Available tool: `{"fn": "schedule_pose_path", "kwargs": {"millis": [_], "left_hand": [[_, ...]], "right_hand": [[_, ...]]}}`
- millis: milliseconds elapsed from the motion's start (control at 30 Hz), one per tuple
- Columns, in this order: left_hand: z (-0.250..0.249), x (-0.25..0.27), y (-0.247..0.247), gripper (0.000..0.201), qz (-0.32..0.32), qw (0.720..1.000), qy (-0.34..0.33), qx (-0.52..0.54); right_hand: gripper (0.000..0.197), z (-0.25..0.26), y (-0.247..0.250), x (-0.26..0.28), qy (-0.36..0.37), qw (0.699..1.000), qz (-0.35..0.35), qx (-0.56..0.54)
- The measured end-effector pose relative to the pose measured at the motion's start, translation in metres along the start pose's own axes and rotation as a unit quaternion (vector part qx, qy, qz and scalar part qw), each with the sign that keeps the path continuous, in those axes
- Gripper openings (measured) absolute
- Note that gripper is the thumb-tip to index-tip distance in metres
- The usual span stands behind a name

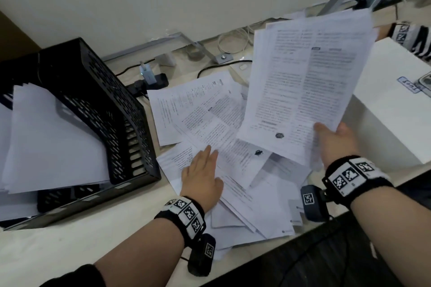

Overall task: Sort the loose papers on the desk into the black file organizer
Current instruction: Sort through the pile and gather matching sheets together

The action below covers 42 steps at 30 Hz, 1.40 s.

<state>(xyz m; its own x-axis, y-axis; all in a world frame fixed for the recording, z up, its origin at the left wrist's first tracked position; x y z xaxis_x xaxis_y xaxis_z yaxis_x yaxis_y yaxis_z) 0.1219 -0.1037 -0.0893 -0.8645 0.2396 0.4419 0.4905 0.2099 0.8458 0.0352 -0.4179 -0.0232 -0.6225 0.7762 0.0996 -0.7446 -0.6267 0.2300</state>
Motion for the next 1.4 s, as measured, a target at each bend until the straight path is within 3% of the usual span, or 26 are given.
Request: {"fn": "schedule_pose_path", "kwargs": {"millis": [200, 267, 467, 633, 833, 933, 1067, 1167, 1267, 1400], "left_hand": [[-0.032, -0.001, -0.021, 0.111, 0.030, 0.992, -0.057, -0.104], [-0.046, 0.000, -0.030, 0.114, 0.036, 0.990, -0.073, -0.117], [-0.057, -0.002, -0.026, 0.062, -0.003, 0.988, -0.095, -0.122], [-0.042, 0.001, -0.028, 0.101, 0.032, 0.988, -0.051, -0.142], [-0.038, -0.003, -0.020, 0.054, -0.002, 0.987, -0.047, -0.152], [-0.021, -0.004, -0.013, 0.043, -0.041, 0.993, -0.080, -0.074], [0.006, 0.010, 0.001, 0.032, -0.136, 0.976, -0.150, 0.081], [0.017, 0.016, -0.002, 0.031, -0.115, 0.963, -0.148, 0.195], [0.026, 0.010, 0.002, 0.033, -0.084, 0.946, -0.081, 0.303], [0.026, 0.005, 0.009, 0.035, -0.044, 0.926, -0.047, 0.373]], "right_hand": [[0.016, 0.002, 0.006, 0.000, -0.015, 1.000, -0.008, 0.003], [0.016, -0.007, 0.002, 0.006, -0.034, 0.999, 0.001, 0.005], [0.020, -0.028, -0.013, 0.017, -0.055, 0.996, 0.064, 0.000], [0.019, -0.037, -0.025, 0.020, -0.073, 0.992, 0.101, 0.015], [0.017, -0.044, -0.043, 0.018, -0.083, 0.990, 0.110, 0.024], [0.012, -0.056, -0.047, 0.018, -0.100, 0.984, 0.138, 0.050], [0.013, -0.069, -0.052, 0.024, -0.132, 0.974, 0.173, 0.063], [0.021, -0.070, -0.063, 0.036, -0.169, 0.969, 0.182, 0.015], [0.027, -0.068, -0.074, 0.044, -0.173, 0.965, 0.195, -0.012], [0.028, -0.071, -0.082, 0.048, -0.176, 0.962, 0.208, -0.015]]}}
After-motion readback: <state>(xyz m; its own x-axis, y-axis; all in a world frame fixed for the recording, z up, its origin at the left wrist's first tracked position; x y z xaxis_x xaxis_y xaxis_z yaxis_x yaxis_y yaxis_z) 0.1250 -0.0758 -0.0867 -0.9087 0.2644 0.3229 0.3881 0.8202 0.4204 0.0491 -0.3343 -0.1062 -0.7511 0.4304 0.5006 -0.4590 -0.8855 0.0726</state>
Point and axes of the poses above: each hand's wrist, its own x-axis away from the middle knuckle, its own y-axis out of the back of the hand, z = x × y, the point moved 9 cm from there along -x, towards the middle knuckle, and after that the axes turned 14 degrees about y, right-handed, at the moved point
